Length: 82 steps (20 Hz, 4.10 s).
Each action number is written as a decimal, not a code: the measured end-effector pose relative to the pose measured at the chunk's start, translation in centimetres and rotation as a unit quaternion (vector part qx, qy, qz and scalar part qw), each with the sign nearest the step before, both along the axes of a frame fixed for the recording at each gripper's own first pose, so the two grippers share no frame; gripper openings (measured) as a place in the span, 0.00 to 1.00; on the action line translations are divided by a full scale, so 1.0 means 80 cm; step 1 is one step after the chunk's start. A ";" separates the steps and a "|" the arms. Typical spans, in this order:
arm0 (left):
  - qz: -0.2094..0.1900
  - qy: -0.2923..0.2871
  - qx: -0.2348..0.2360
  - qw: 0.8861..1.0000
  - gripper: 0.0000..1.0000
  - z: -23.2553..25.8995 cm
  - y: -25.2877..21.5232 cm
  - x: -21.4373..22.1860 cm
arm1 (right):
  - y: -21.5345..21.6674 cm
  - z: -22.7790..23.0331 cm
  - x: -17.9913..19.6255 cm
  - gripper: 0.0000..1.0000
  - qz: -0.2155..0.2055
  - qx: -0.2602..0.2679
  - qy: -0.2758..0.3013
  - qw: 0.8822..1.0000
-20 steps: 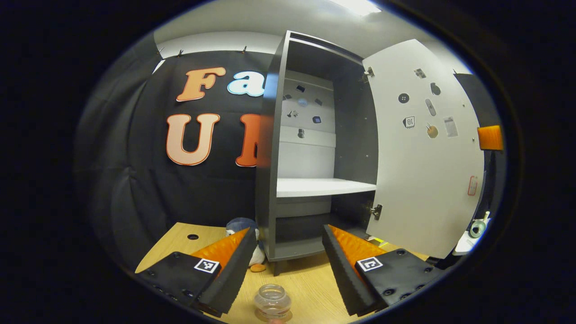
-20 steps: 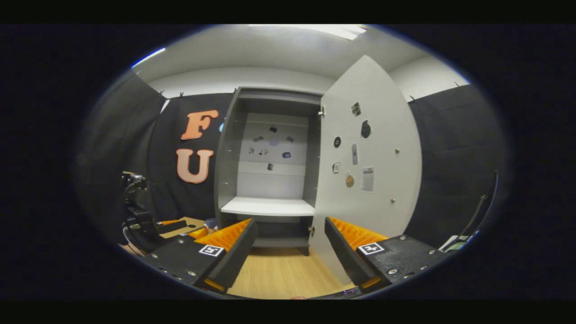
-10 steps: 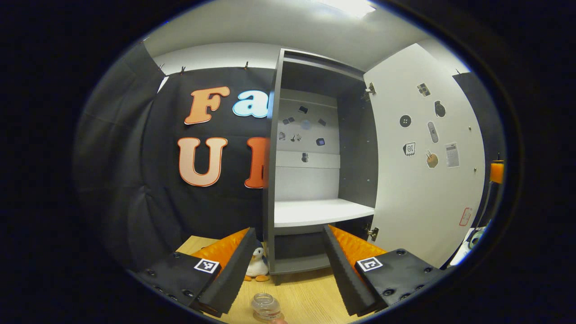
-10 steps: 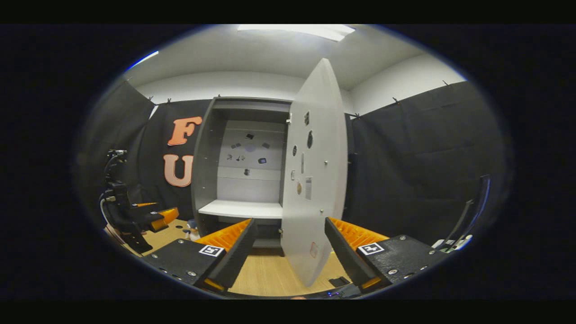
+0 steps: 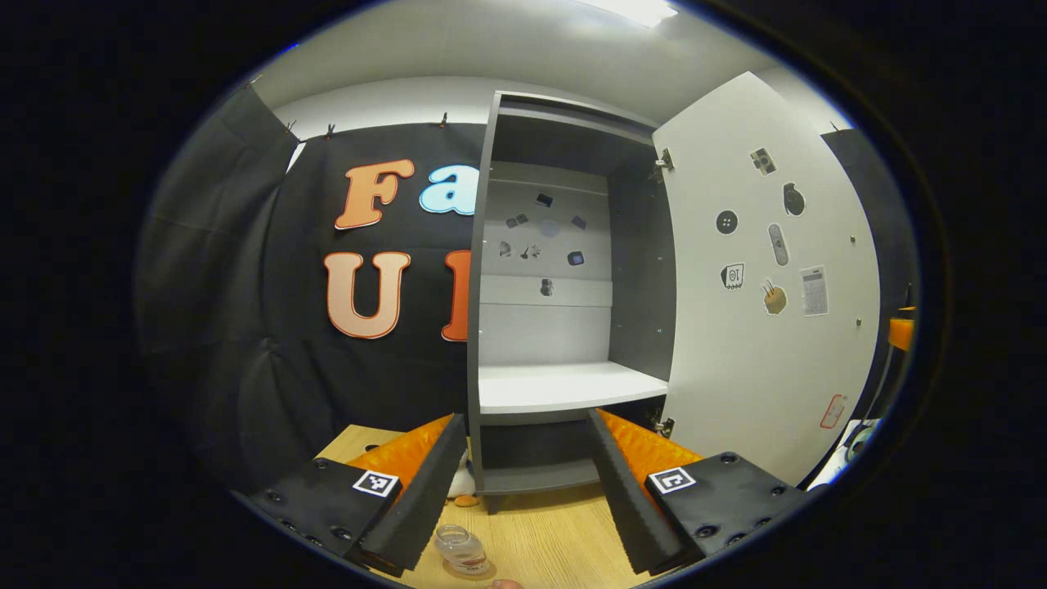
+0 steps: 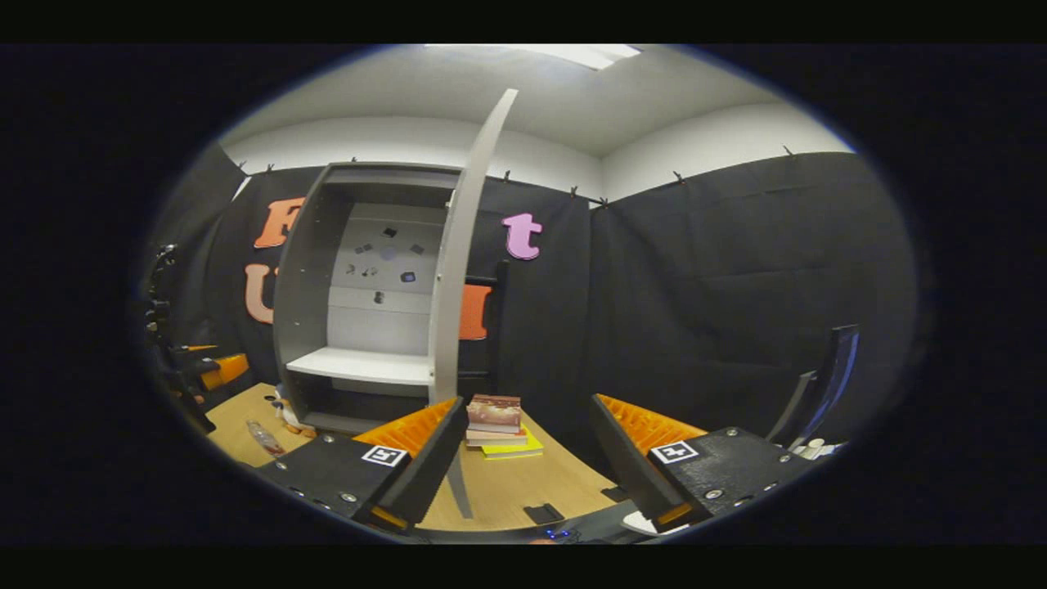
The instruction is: Open the cabinet door with the right hand, grasp the bottle in the cabinet with the left hand and place it on the coaster, then close the cabinet door with the right hand.
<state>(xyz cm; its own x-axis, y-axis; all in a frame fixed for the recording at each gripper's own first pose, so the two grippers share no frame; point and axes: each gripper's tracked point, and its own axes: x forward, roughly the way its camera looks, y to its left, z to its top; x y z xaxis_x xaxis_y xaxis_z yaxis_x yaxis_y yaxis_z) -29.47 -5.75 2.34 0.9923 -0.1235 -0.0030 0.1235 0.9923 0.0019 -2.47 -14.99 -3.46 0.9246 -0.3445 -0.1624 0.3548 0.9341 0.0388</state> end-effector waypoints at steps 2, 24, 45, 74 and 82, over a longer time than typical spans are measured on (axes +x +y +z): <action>0.007 0.001 0.004 1.000 0.95 0.004 0.000 -0.005 | -0.009 -0.003 0.013 0.93 0.008 0.002 -0.003 1.000; 0.036 -0.005 0.003 0.999 0.95 -0.003 0.077 0.033 | 0.168 0.026 0.075 0.87 0.162 0.114 -0.050 0.979; 0.103 -0.008 -0.010 0.995 0.95 -0.010 0.246 0.087 | 0.372 0.029 0.258 0.92 0.255 0.099 -0.062 0.960; 0.058 0.018 -0.008 0.998 0.96 -0.031 0.301 0.177 | 0.399 -0.004 0.344 0.94 0.174 0.084 -0.054 0.980; 0.059 0.016 -0.012 0.998 0.95 -0.028 0.310 0.178 | 0.402 -0.011 0.347 0.95 0.168 0.080 -0.046 0.981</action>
